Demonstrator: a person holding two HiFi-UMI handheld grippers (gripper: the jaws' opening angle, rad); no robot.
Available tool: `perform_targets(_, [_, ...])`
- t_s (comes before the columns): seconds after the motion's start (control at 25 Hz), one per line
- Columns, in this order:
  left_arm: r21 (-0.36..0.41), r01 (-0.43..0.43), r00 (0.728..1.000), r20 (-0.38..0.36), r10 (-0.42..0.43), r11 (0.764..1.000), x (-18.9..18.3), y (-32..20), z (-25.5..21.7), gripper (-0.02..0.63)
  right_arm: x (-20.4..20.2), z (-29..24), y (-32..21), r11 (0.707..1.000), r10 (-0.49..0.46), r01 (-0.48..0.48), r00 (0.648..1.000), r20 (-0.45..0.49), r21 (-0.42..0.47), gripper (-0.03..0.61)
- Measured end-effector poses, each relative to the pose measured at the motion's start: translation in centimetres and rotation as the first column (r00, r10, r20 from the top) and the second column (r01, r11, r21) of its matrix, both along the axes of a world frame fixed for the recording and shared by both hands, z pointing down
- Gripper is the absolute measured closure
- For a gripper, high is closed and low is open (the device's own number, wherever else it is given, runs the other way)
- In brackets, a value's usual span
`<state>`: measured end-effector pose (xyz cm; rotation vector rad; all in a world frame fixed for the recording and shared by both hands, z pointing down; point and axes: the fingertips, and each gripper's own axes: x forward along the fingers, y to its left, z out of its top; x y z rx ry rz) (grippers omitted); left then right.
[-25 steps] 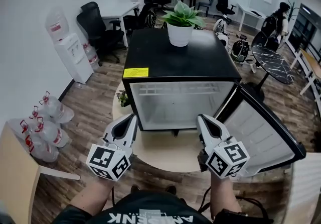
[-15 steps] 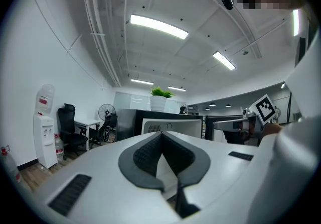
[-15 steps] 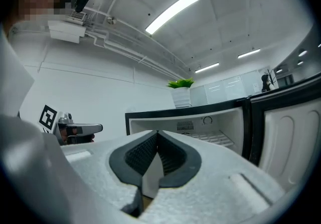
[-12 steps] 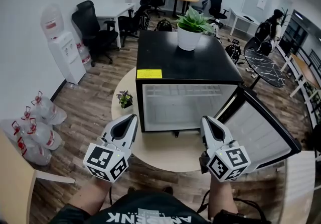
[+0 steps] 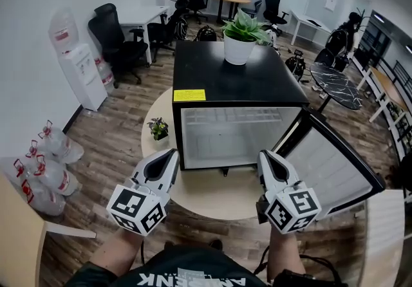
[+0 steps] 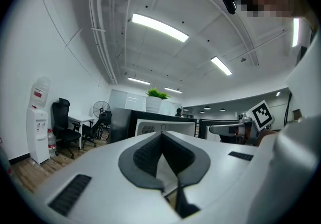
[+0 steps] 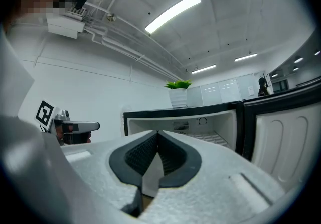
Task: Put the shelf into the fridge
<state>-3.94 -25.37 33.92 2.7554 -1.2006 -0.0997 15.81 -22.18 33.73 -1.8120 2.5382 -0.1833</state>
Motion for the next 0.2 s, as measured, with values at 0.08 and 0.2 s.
perform_targets(0.08, [-0.001,-0.001,1.0,0.003,0.001,1.0,0.15,0.08,0.06,0.612,0.27,-0.16,0.12,1.0,0.009,-0.009,1.0,0.004,0.01,0.572])
perform_targets(0.2, [-0.001,0.003,1.0,0.007,-0.003,1.0,0.33,0.11,0.05,0.612,0.44,-0.32,0.19,1.0,0.009,-0.009,1.0,0.002,0.016,0.572])
